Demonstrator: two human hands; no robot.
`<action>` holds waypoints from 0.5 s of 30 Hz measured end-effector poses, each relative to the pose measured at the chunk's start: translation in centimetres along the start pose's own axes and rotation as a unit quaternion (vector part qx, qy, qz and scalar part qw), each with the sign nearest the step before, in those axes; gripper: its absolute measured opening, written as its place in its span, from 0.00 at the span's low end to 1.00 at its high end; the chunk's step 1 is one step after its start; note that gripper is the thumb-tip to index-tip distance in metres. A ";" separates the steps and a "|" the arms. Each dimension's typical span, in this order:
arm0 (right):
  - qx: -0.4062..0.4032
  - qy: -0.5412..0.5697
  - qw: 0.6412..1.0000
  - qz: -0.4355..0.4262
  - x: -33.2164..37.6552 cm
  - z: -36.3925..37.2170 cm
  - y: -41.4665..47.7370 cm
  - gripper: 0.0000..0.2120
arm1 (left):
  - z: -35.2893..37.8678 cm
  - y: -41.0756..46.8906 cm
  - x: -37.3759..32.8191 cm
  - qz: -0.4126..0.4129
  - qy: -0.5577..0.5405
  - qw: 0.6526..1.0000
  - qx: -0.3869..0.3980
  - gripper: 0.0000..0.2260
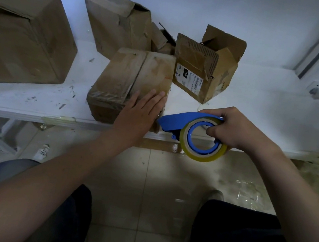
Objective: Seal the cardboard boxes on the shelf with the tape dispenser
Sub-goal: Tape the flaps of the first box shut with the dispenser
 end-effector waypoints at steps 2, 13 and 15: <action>0.001 0.003 1.000 0.003 0.0 -0.1 -0.1 0.21 | 0.0 0.0 0.0 0.006 0.003 1.000 0.010 0.35; -0.006 -0.006 1.000 0.015 0.7 -0.2 -0.9 0.19 | -0.3 0.0 0.2 0.003 -0.004 1.000 0.026 0.34; -0.010 -0.007 1.000 0.014 0.7 -0.5 -1.3 0.18 | -0.3 0.0 0.2 0.008 -0.010 0.999 0.040 0.33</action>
Point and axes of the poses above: each hand's wrist, its own y-axis towards the middle knuckle, its own z-axis out of the palm, x = y × z, the point moved 8 cm from there along y, towards the middle knuckle, and after that the axes turned 3 degrees about x, right-handed, at the moved point
